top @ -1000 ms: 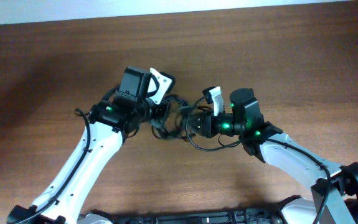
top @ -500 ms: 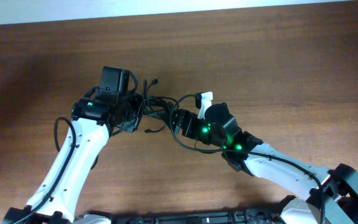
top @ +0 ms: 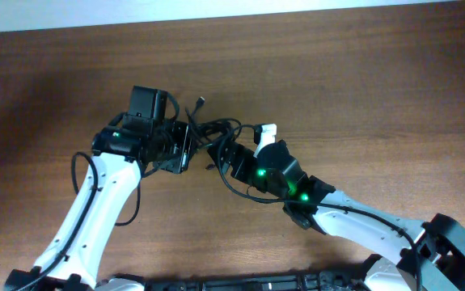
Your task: Untangle cables
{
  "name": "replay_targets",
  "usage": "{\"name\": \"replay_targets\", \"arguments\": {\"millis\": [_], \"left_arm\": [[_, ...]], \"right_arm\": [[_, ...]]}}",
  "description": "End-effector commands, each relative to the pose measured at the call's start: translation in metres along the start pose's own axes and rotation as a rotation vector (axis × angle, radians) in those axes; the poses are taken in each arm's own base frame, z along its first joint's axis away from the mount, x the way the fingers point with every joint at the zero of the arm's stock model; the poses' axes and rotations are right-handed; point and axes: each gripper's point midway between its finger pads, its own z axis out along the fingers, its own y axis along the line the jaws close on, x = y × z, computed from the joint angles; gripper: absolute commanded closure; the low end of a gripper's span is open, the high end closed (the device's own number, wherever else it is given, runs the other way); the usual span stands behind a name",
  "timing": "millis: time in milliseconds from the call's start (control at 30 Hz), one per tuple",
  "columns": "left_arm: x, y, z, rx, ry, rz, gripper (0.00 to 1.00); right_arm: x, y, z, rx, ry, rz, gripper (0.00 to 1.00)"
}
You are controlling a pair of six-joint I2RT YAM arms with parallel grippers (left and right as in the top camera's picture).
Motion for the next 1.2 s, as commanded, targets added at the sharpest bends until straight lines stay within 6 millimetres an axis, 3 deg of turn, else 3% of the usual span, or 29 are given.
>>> {"name": "replay_targets", "arguments": {"millis": [0,67,133,200,233,300,333,433,467,500,533,600,633,667,700,733,833,867,933,967,1000,1067,1100,1167], "left_arm": [[0.006,0.003,-0.002,-0.016,0.027,0.086,1.00],[0.011,0.004,-0.002,-0.015,0.047,0.198,1.00],[0.027,0.003,-0.003,0.005,0.142,0.309,1.00],[0.035,0.003,-0.005,0.023,0.189,0.392,1.00],[0.035,0.005,-0.005,0.014,0.193,0.391,1.00],[0.034,0.005,-0.006,0.029,0.196,0.498,1.00],[0.028,0.003,-0.007,0.050,0.188,0.628,1.00],[0.002,-0.001,-0.014,0.079,0.143,0.676,1.00],[-0.016,-0.006,-0.017,0.089,0.095,0.647,1.00],[-0.030,-0.008,-0.019,0.088,0.044,0.634,1.00],[-0.033,-0.015,-0.020,0.114,0.025,0.698,1.00],[-0.033,-0.020,-0.021,0.136,0.007,0.865,1.00],[-0.033,-0.020,-0.021,0.137,0.004,0.901,1.00],[-0.033,-0.020,-0.021,0.136,0.009,0.845,1.00],[-0.033,-0.020,-0.021,0.134,0.016,0.713,1.00],[-0.034,-0.020,-0.021,0.129,0.029,0.471,1.00],[-0.034,-0.020,-0.021,0.117,0.055,0.049,0.98],[-0.034,-0.020,-0.021,0.114,0.062,-0.076,1.00],[-0.030,-0.020,-0.021,0.110,0.088,-0.166,1.00],[-0.023,-0.018,-0.021,0.101,0.128,-0.195,1.00],[-0.016,-0.018,-0.022,0.095,0.170,-0.212,1.00],[0.000,-0.019,-0.025,0.097,0.264,-0.214,1.00],[0.004,-0.017,-0.026,0.084,0.284,-0.221,1.00],[0.017,-0.015,-0.028,0.073,0.349,-0.212,1.00]], "right_arm": [[-0.027,0.002,-0.002,0.009,-0.138,0.064,0.18],[-0.036,-0.003,-0.003,0.035,-0.196,0.064,0.18],[-0.055,-0.025,-0.010,0.138,-0.320,0.061,0.18],[-0.060,-0.046,-0.017,0.237,-0.371,0.051,0.18],[-0.062,-0.051,-0.019,0.266,-0.382,0.014,0.23],[-0.081,-0.069,-0.028,0.369,-0.404,-0.153,0.44],[-0.090,-0.089,-0.037,0.453,-0.400,-0.172,0.55],[-0.085,-0.140,-0.054,0.594,-0.258,-0.085,0.61],[-0.078,-0.144,-0.054,0.579,-0.150,-0.136,0.62],[-0.072,-0.141,-0.051,0.531,-0.069,-0.177,0.61],[-0.062,-0.134,-0.047,0.449,0.038,-0.228,0.41],[-0.038,-0.111,-0.041,0.275,0.203,-0.360,0.12],[-0.022,-0.091,-0.039,0.135,0.286,-0.429,0.11],[-0.002,-0.056,-0.042,-0.078,0.380,-0.448,0.10],[0.006,-0.039,-0.045,-0.175,0.417,-0.460,0.10],[0.015,-0.026,-0.047,-0.233,0.452,-0.433,0.10],[0.051,-0.015,-0.045,-0.265,0.545,-0.459,0.13],[0.068,-0.009,-0.046,-0.279,0.588,-0.464,0.32],[0.087,0.004,-0.043,-0.270,0.619,-0.377,0.31],[0.078,0.001,-0.032,-0.218,0.542,-0.389,0.27],[0.058,-0.012,-0.019,-0.080,0.419,-0.272,0.27],[0.012,-0.033,-0.006,0.117,0.135,0.177,0.17],[-0.008,-0.037,-0.005,0.138,0.014,0.253,0.16],[-0.022,-0.035,-0.005,0.127,-0.061,0.265,0.16]]}}
